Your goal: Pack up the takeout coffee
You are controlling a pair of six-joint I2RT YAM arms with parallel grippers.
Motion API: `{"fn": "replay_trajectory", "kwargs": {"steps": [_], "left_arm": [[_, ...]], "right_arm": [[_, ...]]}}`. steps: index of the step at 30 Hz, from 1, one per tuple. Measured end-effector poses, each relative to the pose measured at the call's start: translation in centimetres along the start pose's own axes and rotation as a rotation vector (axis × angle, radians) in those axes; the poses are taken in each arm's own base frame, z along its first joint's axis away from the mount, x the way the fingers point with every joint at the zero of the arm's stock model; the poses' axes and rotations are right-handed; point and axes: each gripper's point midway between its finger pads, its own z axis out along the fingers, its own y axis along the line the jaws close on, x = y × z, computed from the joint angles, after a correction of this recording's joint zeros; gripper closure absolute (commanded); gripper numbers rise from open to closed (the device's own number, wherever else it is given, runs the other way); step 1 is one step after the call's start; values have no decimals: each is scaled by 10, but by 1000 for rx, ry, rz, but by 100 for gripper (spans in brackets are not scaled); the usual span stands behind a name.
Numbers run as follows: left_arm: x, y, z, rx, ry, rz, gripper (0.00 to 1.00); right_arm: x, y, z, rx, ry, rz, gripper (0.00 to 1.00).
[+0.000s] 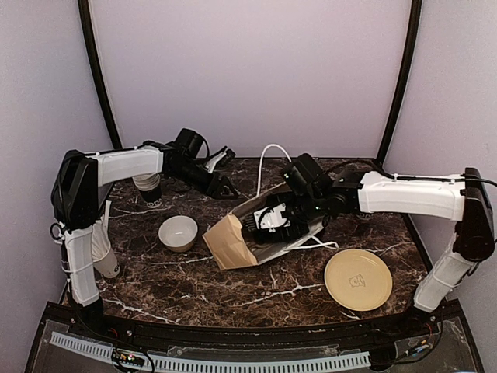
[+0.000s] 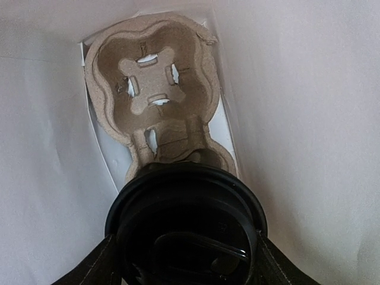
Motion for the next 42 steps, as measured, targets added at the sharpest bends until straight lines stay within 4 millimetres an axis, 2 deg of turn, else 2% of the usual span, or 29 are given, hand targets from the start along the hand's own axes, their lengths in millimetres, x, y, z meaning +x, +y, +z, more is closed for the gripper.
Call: {"fn": "replay_trajectory", "kwargs": {"steps": [4, 7, 11, 14, 18, 25, 30, 42], "left_arm": [[1, 24, -29, -69, -35, -49, 37], [-5, 33, -53, -106, -77, -59, 37], [-15, 34, -81, -146, -136, -49, 37], [-19, 28, -94, -158, -161, -35, 37], [-19, 23, -101, -163, -172, -27, 36], [-16, 24, -104, -169, -174, -30, 36], [-15, 25, -103, -172, -172, -32, 36], [-15, 25, -103, -172, -171, -33, 36]], "right_arm": [[-1, -16, 7, -65, 6, 37, 62], [-3, -26, 14, -129, 12, 61, 62], [-4, -37, 25, -229, 19, 96, 63], [-4, -41, 29, -285, 14, 118, 64], [-8, -41, 28, -378, 5, 135, 64], [-11, -19, 18, -528, 5, 146, 64], [-10, -14, 17, -549, 3, 152, 64], [-5, -14, 32, -542, -2, 209, 61]]}}
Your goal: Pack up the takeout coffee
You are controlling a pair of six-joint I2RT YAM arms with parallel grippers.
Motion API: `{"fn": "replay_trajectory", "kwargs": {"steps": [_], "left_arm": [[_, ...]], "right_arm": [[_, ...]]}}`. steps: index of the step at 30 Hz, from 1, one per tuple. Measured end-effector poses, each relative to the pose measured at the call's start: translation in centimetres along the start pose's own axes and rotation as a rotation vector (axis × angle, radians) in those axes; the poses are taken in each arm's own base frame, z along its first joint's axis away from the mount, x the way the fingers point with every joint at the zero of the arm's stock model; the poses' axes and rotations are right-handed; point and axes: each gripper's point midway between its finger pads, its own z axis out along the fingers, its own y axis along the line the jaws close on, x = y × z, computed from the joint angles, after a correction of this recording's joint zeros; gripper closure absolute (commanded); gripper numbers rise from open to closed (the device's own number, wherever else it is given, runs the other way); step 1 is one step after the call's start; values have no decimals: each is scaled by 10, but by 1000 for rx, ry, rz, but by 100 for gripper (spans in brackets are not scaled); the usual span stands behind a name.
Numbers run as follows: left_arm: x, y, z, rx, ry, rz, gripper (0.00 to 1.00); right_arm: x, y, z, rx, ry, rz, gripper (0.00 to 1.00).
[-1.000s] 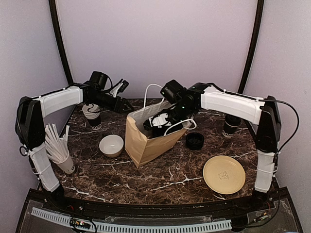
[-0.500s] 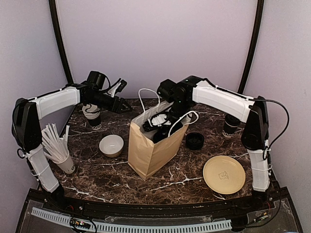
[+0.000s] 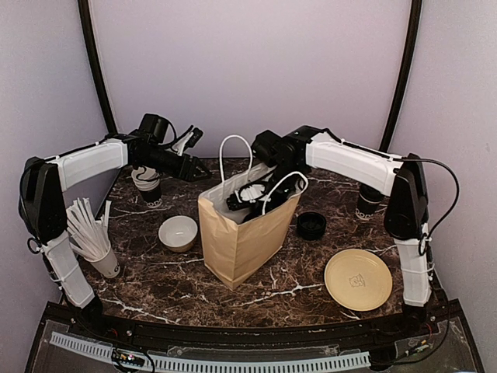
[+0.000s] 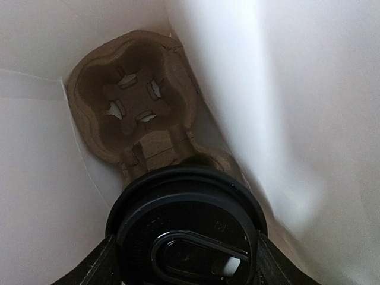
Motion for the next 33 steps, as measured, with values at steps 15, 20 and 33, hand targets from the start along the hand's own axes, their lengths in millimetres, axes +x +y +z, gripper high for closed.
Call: {"fn": "replay_trajectory", "kwargs": {"steps": [15, 20, 33], "left_arm": [[2, -1, -1, 0, 11, 1, 36], [5, -1, -2, 1, 22, -3, 36], [4, -10, -8, 28, 23, -5, 36]], "right_arm": [[-2, -2, -5, 6, 3, 74, 7], [-6, 1, -13, -20, 8, 145, 2], [-4, 19, -22, -69, 36, 265, 21]]}}
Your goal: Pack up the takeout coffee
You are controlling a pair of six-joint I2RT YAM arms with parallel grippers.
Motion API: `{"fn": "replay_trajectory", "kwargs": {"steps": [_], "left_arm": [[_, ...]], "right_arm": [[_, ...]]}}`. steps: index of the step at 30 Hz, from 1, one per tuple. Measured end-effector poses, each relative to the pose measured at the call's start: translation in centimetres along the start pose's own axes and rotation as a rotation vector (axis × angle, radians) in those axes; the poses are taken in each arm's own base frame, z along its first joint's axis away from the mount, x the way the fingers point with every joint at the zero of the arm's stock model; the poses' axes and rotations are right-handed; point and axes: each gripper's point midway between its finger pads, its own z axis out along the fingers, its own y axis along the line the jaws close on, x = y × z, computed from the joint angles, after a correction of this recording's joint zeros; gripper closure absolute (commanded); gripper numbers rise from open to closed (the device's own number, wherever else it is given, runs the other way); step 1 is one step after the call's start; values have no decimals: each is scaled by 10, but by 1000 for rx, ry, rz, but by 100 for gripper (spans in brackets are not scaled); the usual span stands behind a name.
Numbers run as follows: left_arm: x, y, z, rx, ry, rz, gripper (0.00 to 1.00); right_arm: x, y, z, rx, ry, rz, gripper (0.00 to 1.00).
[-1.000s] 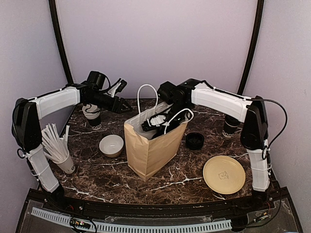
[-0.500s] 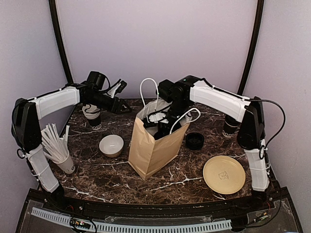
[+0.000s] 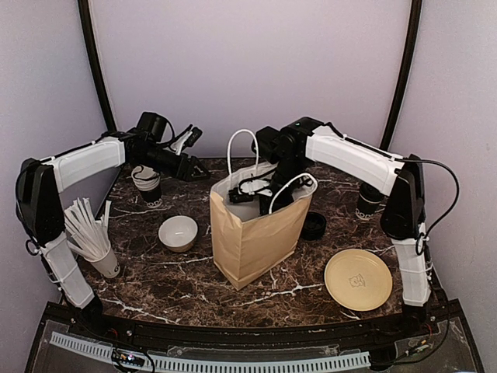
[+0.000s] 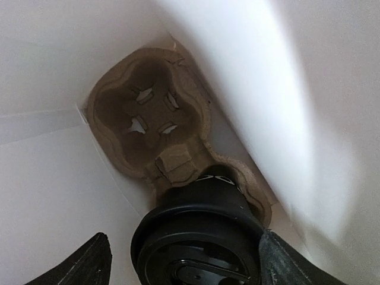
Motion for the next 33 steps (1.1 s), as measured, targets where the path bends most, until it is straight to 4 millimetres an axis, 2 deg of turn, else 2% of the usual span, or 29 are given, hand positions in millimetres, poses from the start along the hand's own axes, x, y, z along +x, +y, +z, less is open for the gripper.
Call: {"fn": "replay_trajectory", "kwargs": {"steps": [4, 5, 7, 8, 13, 17, 21, 24, 28, 33], "left_arm": [[-9, -16, -13, 30, -33, 27, 36], [-12, -21, -17, 37, -42, 37, 36], [-19, -29, -27, 43, -58, 55, 35], [-23, -33, -31, 45, -68, 65, 35], [-33, -52, -46, 65, -91, 108, 34], [-31, -76, -45, 111, -71, 150, 33], [-29, -109, -43, 183, -49, 197, 33], [-31, -132, -45, 240, -43, 231, 33], [-30, -148, -46, 283, -39, 258, 32], [-27, -151, -45, 294, -28, 260, 32]], "right_arm": [[-1, 2, -1, -7, -4, 23, 24], [-1, 2, -2, -8, -8, 26, 21], [-2, 4, -5, -7, -16, 31, 4], [-3, 5, -8, -5, -20, 31, 2], [-7, 12, -27, 19, -49, 16, 1], [-13, 19, -47, 44, -89, -4, 1], [-18, 25, -61, 56, -124, -20, 16], [-21, 27, -62, 45, -139, -23, 31], [-24, 30, -62, 26, -158, -25, 35], [-30, 32, -66, 17, -186, -32, 36]]}}
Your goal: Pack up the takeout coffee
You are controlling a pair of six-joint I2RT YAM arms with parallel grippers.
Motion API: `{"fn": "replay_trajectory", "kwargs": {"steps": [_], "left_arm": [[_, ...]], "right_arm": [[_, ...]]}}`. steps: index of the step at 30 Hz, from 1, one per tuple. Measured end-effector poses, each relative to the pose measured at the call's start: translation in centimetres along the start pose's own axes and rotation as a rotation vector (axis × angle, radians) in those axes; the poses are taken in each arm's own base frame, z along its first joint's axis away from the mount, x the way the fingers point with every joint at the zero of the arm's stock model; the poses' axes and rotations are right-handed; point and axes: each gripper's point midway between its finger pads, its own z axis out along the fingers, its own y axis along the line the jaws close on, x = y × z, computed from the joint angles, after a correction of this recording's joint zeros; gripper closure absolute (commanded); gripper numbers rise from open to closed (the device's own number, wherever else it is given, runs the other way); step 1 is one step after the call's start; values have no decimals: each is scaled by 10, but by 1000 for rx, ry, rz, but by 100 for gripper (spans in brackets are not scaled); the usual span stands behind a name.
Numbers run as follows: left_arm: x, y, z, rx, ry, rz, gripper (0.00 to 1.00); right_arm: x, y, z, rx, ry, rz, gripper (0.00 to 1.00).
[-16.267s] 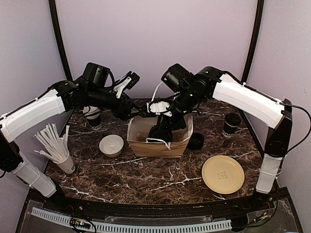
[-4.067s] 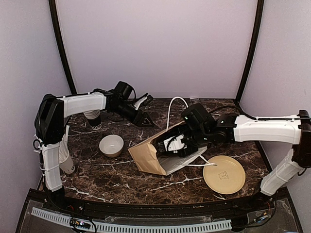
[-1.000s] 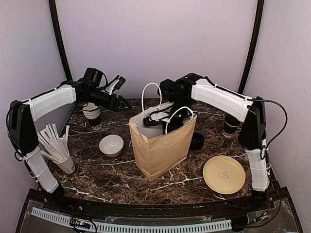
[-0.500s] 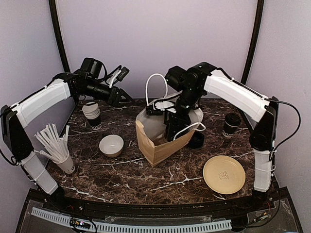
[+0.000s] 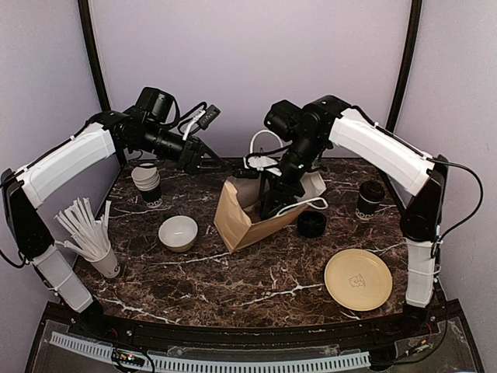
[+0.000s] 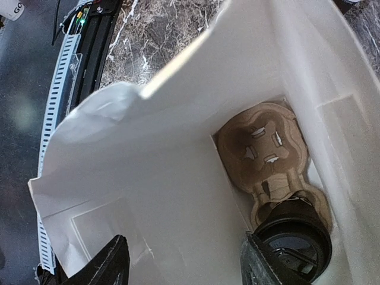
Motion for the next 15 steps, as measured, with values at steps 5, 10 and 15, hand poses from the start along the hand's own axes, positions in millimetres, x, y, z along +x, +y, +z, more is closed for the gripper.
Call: {"fn": "replay_trajectory", "kwargs": {"steps": [5, 10, 15], "left_arm": [[1, 2, 1, -15, 4, 1, 32], [-2, 6, 1, -38, -5, 6, 32], [-9, 9, 6, -37, -31, 14, 33]], "right_arm": [[-12, -7, -12, 39, -43, -18, 31], [-24, -20, -23, 96, -93, -39, 29], [-26, -35, -31, 140, -123, -29, 28]]}}
